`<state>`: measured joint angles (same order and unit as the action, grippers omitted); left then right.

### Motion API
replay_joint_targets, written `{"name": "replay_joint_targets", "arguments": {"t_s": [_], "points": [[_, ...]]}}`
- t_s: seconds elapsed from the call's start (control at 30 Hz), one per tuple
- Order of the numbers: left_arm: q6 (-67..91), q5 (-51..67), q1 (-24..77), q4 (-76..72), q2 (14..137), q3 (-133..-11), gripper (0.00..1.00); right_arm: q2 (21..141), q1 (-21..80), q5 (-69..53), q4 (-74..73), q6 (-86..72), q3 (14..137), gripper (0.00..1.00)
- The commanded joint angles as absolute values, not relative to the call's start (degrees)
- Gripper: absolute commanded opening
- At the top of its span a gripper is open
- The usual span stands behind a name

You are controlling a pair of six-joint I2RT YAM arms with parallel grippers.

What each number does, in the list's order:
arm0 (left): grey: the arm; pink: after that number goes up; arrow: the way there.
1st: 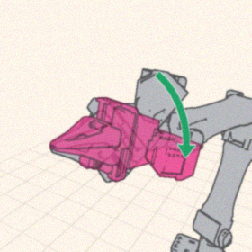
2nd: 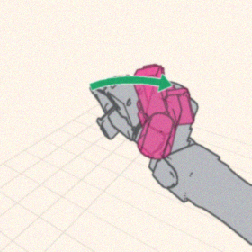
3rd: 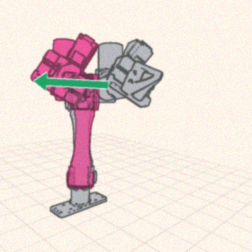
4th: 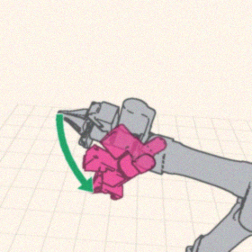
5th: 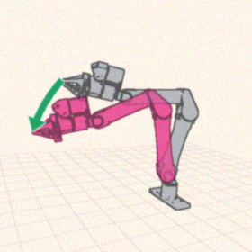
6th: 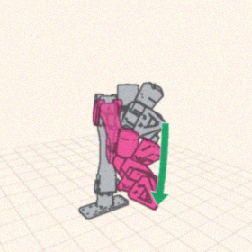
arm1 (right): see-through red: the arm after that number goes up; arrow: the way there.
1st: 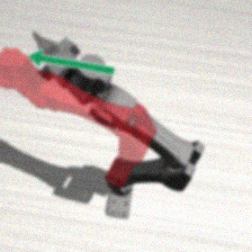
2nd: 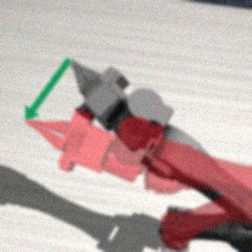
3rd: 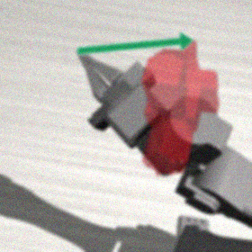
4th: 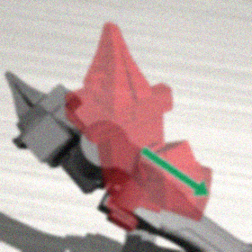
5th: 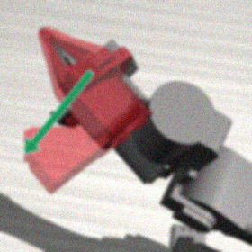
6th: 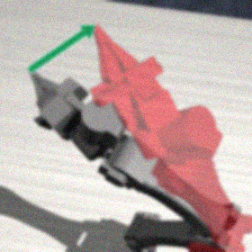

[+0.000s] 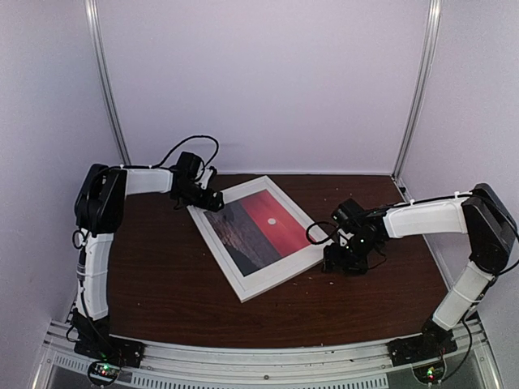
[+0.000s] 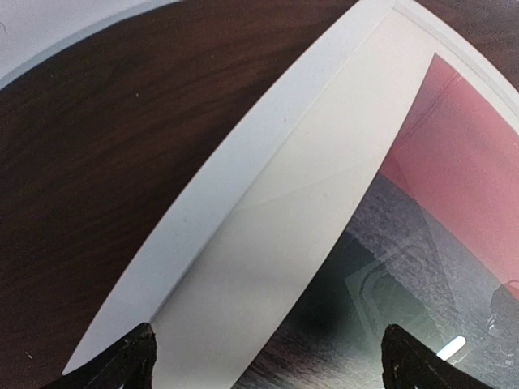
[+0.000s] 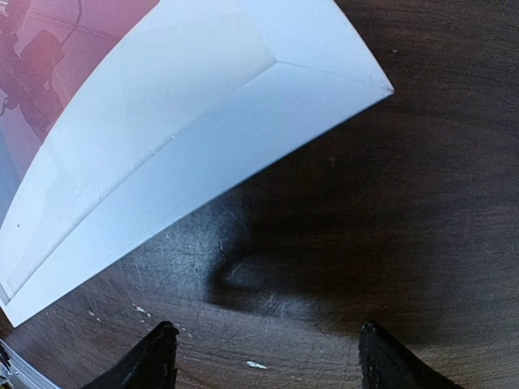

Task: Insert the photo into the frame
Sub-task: Reset both arms

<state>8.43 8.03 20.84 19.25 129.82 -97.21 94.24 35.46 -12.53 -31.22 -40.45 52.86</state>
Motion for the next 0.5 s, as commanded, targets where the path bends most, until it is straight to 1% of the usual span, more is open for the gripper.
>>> {"name": "replay_joint_targets", "arguments": {"t_s": [0.0,0.1,0.47], "points": [[7.75,9.49,19.0,12.95,126.96,-97.56,0.97,96.42,35.33,-14.28,-29.43,-40.83,51.77,0.76],[7.37,9.79,18.11,13.8,128.8,-99.76,0.97,97.04,35.33,-14.84,-28.9,-40.93,51.98,0.76],[6.7,12.1,16.44,23.28,140.56,-114.77,0.98,97.5,36.24,-15.74,-27.27,-41.98,52.82,0.76]]}}
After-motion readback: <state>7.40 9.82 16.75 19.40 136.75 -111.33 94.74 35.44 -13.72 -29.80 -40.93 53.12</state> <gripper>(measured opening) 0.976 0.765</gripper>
